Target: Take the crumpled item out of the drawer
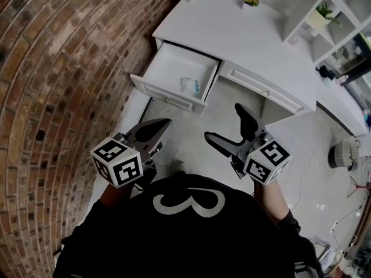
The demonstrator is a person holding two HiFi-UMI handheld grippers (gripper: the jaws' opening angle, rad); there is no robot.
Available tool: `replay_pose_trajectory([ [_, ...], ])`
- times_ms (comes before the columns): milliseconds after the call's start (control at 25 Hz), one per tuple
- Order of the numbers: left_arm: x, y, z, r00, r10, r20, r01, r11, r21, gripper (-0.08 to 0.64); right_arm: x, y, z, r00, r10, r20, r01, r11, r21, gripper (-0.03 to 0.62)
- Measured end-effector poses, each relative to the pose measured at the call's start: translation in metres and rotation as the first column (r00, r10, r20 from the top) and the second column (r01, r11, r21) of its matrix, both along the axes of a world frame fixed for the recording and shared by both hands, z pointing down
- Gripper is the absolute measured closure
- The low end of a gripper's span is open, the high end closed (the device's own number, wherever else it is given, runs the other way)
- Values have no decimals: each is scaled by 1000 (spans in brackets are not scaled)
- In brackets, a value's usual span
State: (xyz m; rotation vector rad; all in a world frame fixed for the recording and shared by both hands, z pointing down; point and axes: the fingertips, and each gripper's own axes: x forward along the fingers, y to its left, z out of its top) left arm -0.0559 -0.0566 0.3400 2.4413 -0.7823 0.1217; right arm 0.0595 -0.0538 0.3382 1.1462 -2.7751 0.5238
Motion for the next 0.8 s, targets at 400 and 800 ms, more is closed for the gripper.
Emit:
replay_pose_trajectory([
  [400, -27, -48, 12, 1000, -10, 13, 9, 999, 31, 557, -19, -45, 39, 998, 14, -61, -18, 998, -57, 73],
  [800, -33, -86, 33, 998, -37, 53, 36, 999, 11, 557, -25, -101, 64, 993, -41, -108, 31, 996, -88, 78],
])
